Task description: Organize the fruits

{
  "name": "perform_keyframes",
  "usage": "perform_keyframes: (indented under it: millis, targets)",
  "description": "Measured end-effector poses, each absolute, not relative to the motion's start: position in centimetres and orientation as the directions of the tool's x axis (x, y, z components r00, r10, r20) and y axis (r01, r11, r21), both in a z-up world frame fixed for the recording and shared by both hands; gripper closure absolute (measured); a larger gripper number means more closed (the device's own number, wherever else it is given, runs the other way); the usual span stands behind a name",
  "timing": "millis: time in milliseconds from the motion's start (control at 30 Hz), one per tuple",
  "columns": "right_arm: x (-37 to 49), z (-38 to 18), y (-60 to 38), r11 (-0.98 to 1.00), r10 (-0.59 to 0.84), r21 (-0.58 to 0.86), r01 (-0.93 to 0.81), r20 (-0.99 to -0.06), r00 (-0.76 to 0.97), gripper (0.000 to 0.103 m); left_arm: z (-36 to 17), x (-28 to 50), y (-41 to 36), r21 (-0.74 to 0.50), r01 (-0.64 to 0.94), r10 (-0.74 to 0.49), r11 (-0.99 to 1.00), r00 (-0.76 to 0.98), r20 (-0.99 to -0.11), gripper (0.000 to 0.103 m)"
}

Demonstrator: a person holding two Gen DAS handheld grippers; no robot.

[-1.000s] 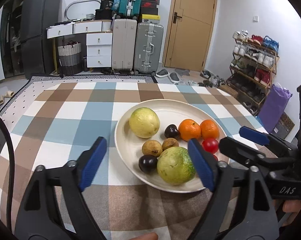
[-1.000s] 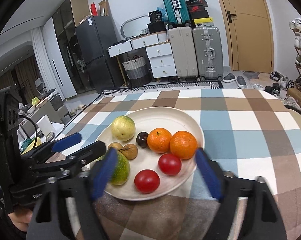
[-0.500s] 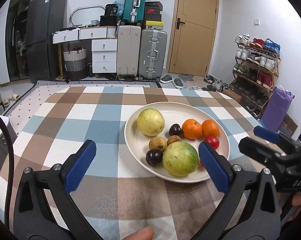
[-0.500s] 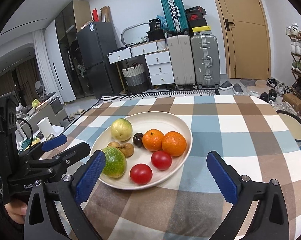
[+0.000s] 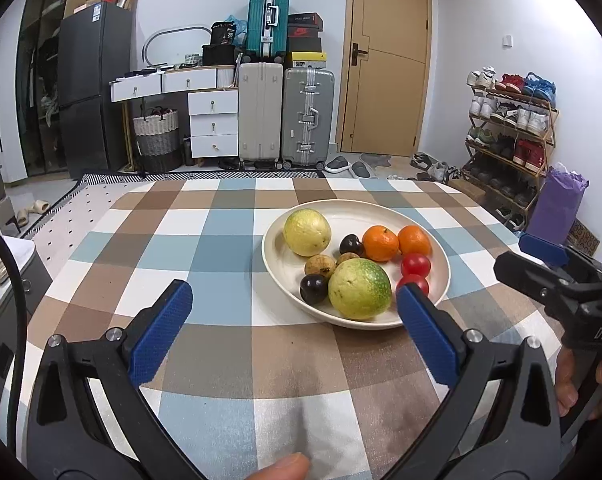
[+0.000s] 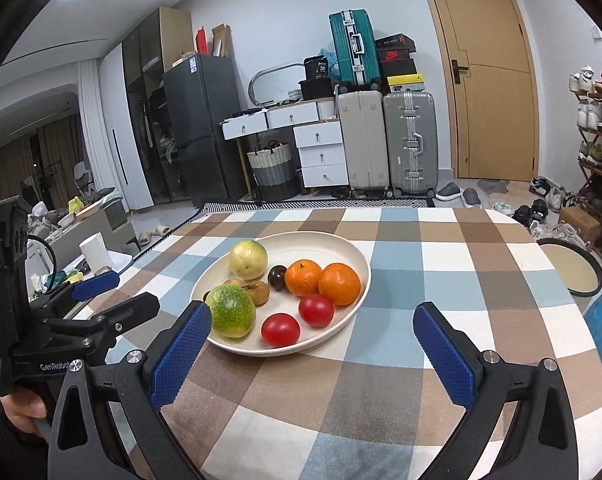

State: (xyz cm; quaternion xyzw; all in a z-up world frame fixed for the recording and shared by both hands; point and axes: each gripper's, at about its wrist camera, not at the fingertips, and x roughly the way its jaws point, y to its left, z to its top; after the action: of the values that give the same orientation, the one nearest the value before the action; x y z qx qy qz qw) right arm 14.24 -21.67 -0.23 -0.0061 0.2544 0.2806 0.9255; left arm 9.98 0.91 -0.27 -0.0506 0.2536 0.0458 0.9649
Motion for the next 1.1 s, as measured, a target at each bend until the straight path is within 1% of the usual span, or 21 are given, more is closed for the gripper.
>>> perform_keyframes:
  millis: [300, 1100]
  targets:
    - [14.35, -0.37, -21.46, 0.844, 0.511, 0.122, -0.523, -0.481, 0.712, 0.0, -0.02, 9.8, 0.95, -0.083, -0.12, 0.062, 0.989, 0.859, -0.508, 0.001]
    - [14.3, -0.32, -21.39, 0.843, 0.511, 0.12, -0.524, -0.482, 0.712, 0.0, -0.03, 9.81, 1.02, -0.082, -0.12, 0.062, 0.989, 0.859, -0.508, 0.001]
